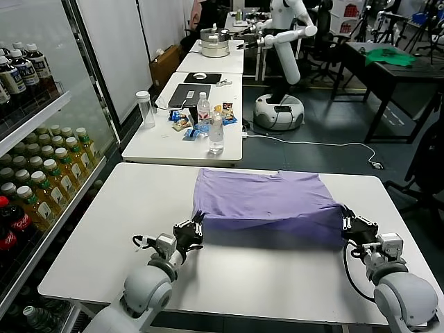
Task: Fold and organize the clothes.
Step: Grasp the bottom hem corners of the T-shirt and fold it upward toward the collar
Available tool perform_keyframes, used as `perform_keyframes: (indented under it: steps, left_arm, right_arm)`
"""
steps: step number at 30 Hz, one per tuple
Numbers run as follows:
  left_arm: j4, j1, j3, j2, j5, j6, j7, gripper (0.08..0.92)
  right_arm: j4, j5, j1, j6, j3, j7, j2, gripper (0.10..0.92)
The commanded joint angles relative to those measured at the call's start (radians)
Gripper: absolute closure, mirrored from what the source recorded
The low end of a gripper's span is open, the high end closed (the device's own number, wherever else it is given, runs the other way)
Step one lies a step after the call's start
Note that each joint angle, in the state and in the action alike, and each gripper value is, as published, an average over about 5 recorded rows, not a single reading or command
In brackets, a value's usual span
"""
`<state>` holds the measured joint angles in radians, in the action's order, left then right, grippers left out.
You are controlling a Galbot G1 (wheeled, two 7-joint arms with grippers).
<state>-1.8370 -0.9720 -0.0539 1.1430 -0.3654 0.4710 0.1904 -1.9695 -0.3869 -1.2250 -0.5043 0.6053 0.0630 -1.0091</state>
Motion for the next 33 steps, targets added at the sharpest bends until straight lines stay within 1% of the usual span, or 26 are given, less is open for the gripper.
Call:
perform_keyframes:
  steps: [1,3,5,10,13,20,23,26,29,33]
  left_arm:
    - [0.135,0.107,0.032,0.017,0.032,0.009,0.001,0.904]
    - [0.147,0.114,0.035,0.023,0.035,0.011,0.004,0.904]
    - [0.156,0.118,0.037,0.031,0.039,0.012,0.006,0.904]
    - [0.161,0.114,0.034,0.048,0.055,0.014,0.014,0.902]
    - [0.151,0.099,0.024,0.056,0.062,0.013,0.028,0.865]
    - [0.057,-0.002,-0.014,0.062,0.069,0.011,0.049,0.662]
    - [0.048,-0.032,-0.019,0.068,0.067,0.011,0.052,0.567]
    - [0.069,-0.034,-0.016,0.077,0.059,0.015,0.055,0.48]
    - [0.107,-0.012,-0.01,0.09,0.04,0.026,0.063,0.394]
    - [0.153,0.023,-0.003,0.108,0.018,0.04,0.079,0.273]
  right_arm:
    - [0.092,0.049,0.08,-0.004,-0.07,-0.01,0.006,0.898]
    - [0.099,0.062,0.084,-0.006,-0.084,-0.016,0.0,0.894]
    - [0.105,0.074,0.086,-0.008,-0.094,-0.024,-0.003,0.868]
    - [0.098,0.101,0.071,-0.005,-0.094,-0.041,-0.011,0.73]
    - [0.073,0.102,0.044,0.016,-0.071,-0.045,-0.014,0.644]
    - [-0.031,0.077,-0.09,0.059,0.028,-0.037,-0.019,0.445]
    - [-0.031,0.067,-0.135,0.042,0.057,-0.024,-0.024,0.358]
    - [0.006,0.048,-0.143,0.003,0.067,-0.001,-0.033,0.273]
    - [0.051,0.025,-0.126,-0.036,0.06,0.015,-0.044,0.218]
    - [0.097,0.001,-0.1,-0.067,0.039,0.026,-0.06,0.204]
